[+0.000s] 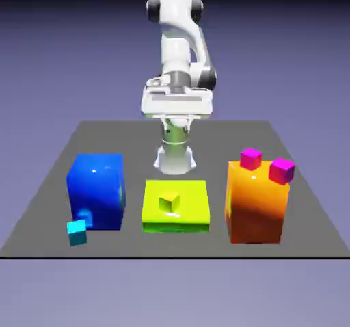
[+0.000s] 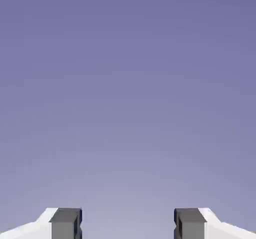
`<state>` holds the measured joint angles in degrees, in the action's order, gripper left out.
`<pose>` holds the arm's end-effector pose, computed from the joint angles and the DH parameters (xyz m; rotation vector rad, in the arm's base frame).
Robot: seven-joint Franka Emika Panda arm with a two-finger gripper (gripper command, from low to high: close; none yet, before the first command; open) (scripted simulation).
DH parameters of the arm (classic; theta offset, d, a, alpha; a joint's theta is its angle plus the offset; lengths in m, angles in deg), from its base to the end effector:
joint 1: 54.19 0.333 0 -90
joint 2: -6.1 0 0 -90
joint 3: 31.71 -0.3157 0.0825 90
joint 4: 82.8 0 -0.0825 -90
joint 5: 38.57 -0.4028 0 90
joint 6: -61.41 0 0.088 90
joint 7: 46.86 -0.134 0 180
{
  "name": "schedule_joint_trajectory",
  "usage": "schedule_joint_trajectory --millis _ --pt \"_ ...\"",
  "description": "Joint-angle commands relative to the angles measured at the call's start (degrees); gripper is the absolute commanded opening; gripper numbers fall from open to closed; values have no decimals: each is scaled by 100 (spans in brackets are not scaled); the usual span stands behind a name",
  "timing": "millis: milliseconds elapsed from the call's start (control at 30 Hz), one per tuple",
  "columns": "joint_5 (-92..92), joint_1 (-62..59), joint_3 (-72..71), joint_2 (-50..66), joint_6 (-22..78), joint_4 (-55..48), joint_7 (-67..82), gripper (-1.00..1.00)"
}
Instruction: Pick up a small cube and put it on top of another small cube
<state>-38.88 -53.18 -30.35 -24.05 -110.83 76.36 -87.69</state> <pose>0.4336 -0.0027 0.4206 -2.5192 0.9559 -0.9940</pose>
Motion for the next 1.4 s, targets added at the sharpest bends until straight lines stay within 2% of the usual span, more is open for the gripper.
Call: schedule_joint_trajectory --millis 0,1167,1333,1367 --pt "-26 27 113 208 147 -153 136 0" --pt "-928 953 4055 7461 5266 -5495 4864 0" --pt "-1192 665 3745 7994 4503 -5272 4966 0" --pt "-1192 665 3745 7994 4503 -5272 4966 -100"
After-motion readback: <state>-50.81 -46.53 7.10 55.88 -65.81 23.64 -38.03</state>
